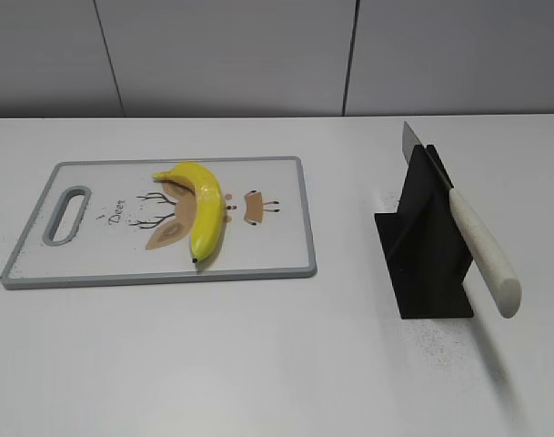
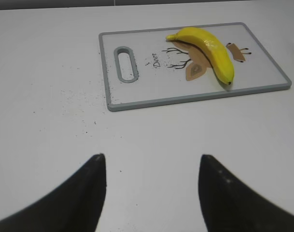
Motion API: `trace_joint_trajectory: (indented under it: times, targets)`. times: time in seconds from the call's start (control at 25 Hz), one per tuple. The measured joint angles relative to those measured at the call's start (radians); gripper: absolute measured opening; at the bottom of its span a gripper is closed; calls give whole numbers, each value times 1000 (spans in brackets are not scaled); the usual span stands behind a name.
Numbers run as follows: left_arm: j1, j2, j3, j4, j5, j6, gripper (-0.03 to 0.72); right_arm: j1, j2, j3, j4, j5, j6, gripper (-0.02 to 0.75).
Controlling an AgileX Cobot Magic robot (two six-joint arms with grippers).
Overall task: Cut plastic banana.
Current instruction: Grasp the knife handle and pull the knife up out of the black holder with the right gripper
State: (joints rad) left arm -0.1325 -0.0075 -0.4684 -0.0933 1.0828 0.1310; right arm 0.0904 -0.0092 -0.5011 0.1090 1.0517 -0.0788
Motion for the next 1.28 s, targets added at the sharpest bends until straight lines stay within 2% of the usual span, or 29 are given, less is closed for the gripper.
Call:
trace_joint_trajectory:
  times: [1.28]
  targets:
    - [0, 0, 0, 0, 0, 0, 589, 0, 0, 0, -2, 0, 1, 391]
